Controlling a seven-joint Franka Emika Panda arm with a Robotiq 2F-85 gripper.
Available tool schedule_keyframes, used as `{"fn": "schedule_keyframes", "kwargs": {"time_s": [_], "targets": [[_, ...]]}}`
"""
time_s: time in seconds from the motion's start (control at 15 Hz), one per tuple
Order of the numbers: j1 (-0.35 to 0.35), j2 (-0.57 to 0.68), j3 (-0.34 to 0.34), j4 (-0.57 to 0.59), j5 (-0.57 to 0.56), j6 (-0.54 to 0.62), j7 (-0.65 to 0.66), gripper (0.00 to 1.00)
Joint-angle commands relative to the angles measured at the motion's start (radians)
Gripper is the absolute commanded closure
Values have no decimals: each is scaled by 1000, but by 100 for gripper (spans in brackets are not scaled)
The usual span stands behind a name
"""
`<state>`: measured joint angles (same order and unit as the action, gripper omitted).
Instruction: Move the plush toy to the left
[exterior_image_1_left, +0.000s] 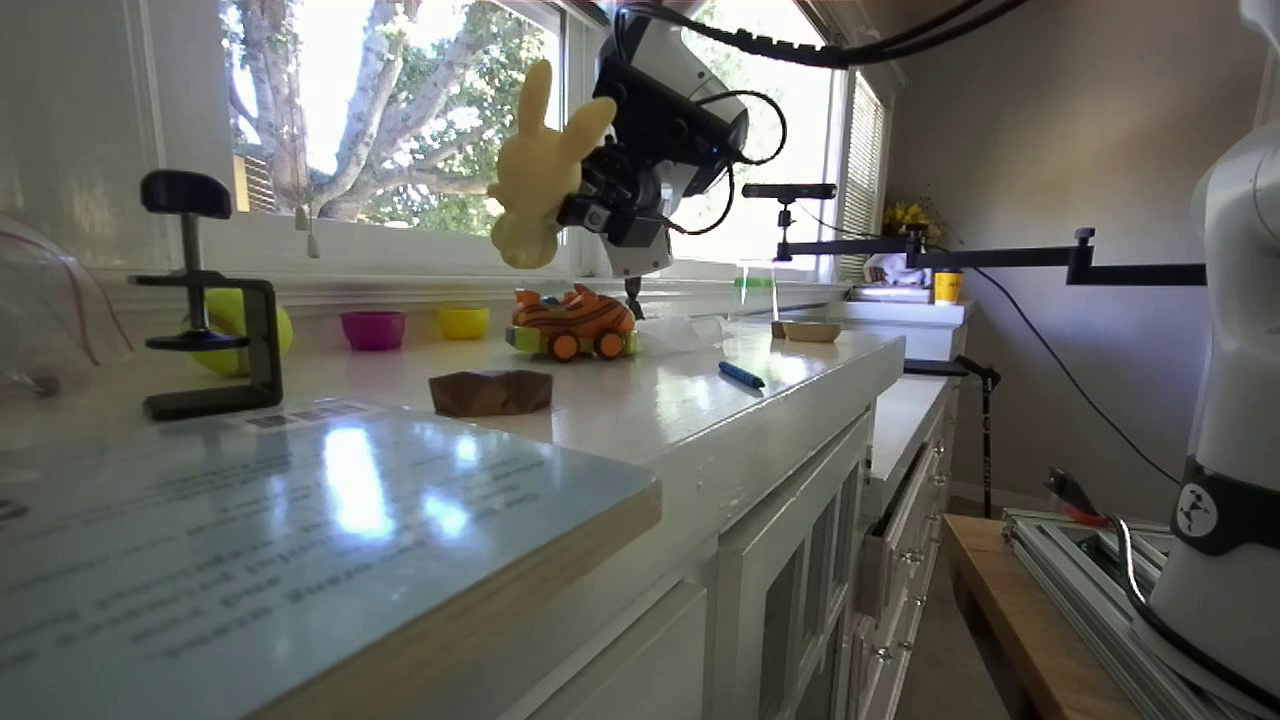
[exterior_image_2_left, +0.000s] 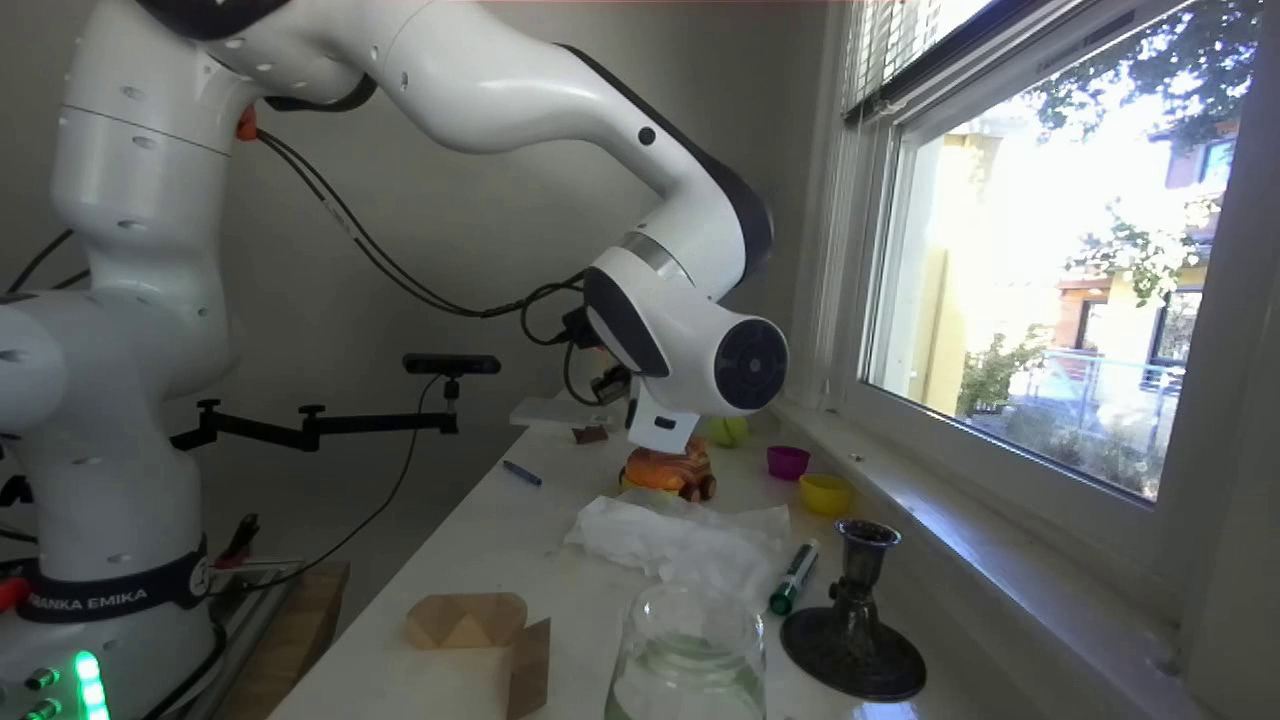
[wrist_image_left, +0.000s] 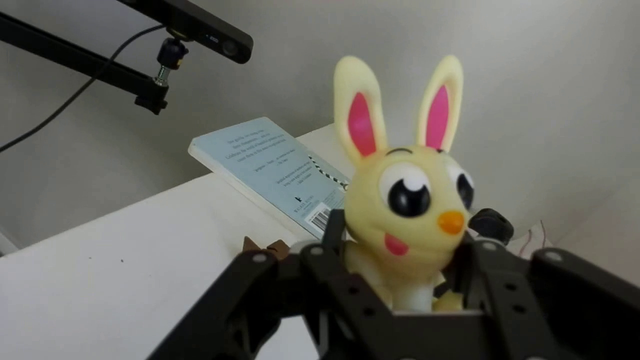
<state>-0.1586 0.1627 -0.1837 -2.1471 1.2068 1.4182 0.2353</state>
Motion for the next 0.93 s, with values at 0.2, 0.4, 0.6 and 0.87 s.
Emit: {"fn": "schedule_keyframes", "kwargs": {"time_s": [0.2, 0.4, 0.6, 0.87], "targets": [[-10, -33, -16, -84, -6, -16, 75, 79], [-10, -46, -18, -126, -3, -15, 105, 79], [-11, -68, -22, -173, -3, -4, 137, 79], [-15, -99, -32, -235, 4, 10, 165, 79]]}}
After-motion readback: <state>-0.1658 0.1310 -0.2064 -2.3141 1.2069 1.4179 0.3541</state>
